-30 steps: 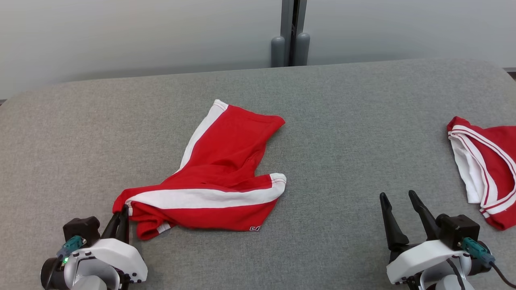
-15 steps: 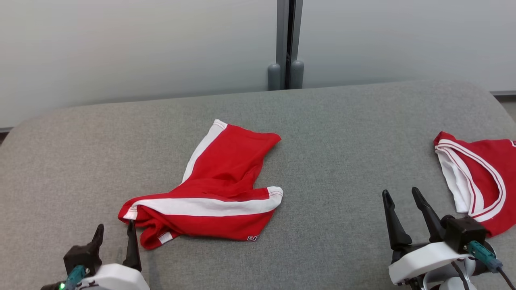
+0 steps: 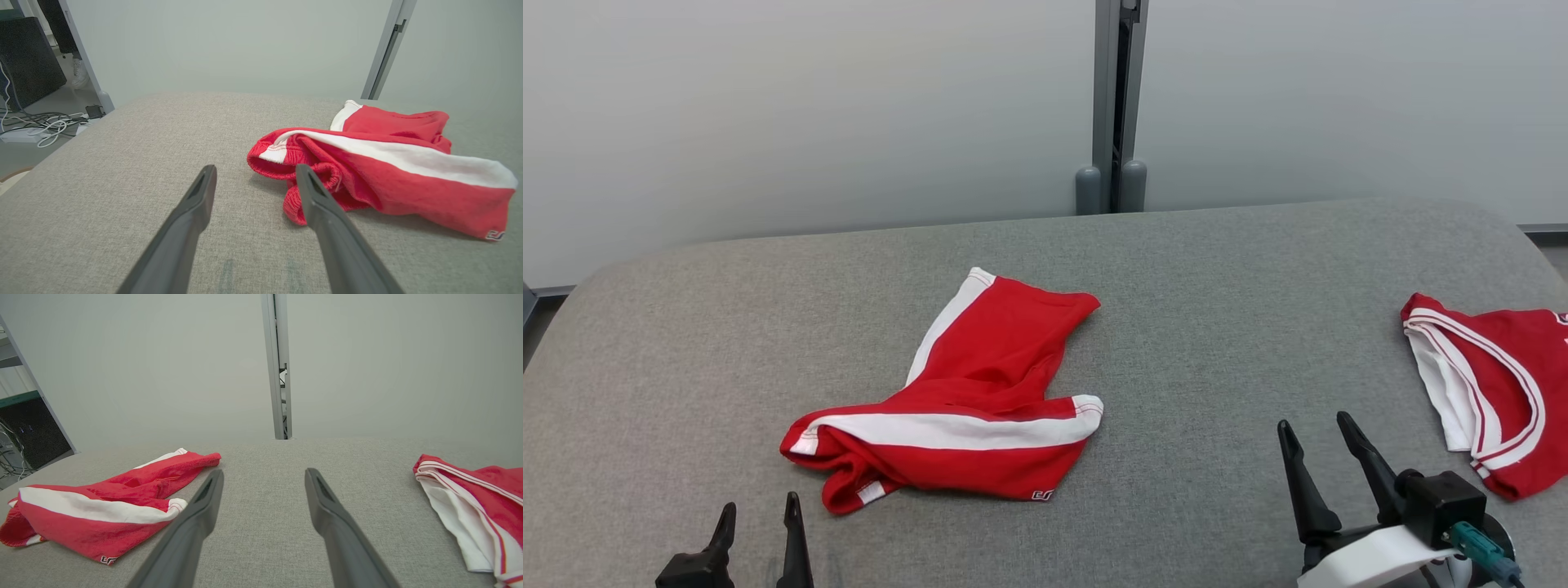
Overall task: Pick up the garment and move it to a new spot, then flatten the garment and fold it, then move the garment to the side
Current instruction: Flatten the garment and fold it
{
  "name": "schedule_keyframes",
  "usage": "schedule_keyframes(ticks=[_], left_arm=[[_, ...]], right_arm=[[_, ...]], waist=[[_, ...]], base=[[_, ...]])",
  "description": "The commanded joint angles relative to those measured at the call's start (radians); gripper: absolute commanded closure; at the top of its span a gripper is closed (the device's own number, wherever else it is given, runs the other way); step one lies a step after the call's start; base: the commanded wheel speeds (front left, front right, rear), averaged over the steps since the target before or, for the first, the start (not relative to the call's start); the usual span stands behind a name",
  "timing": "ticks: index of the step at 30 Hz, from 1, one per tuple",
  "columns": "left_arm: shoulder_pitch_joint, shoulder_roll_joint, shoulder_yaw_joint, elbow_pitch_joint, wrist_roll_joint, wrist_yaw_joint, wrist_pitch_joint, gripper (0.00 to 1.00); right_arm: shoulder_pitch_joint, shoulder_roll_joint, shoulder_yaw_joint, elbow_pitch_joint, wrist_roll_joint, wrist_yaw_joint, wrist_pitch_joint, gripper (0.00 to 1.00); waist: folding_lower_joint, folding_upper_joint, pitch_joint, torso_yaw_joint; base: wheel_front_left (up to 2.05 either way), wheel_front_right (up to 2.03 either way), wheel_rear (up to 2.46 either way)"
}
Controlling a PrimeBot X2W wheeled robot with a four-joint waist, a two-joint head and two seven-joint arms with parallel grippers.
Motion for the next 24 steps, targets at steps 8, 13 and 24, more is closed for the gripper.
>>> schedule_keyframes(ticks=[8, 13, 24], left_arm=[[-0.051, 0.000, -0.028, 0.012, -0.042, -0.024, -0.004, 0.00], [-0.115, 0.000, -0.076, 0.016, -0.075, -0.023, -0.005, 0.00], [-0.201, 0.000, -0.147, 0.025, -0.109, -0.016, -0.005, 0.00]], right_arm=[[-0.022, -0.005, 0.049, 0.044, 0.013, 0.000, -0.004, 0.00], [-0.098, -0.005, 0.107, 0.109, 0.034, 0.000, -0.004, 0.00], [-0.314, -0.005, 0.235, 0.300, 0.117, 0.000, -0.002, 0.00]], waist=[[0.0000, 0.0000, 0.038, 0.020], [0.0000, 0.0000, 0.102, 0.049], [0.0000, 0.0000, 0.204, 0.114]], base=[[0.00, 0.00, 0.00], [0.00, 0.00, 0.00], [0.00, 0.00, 0.00]])
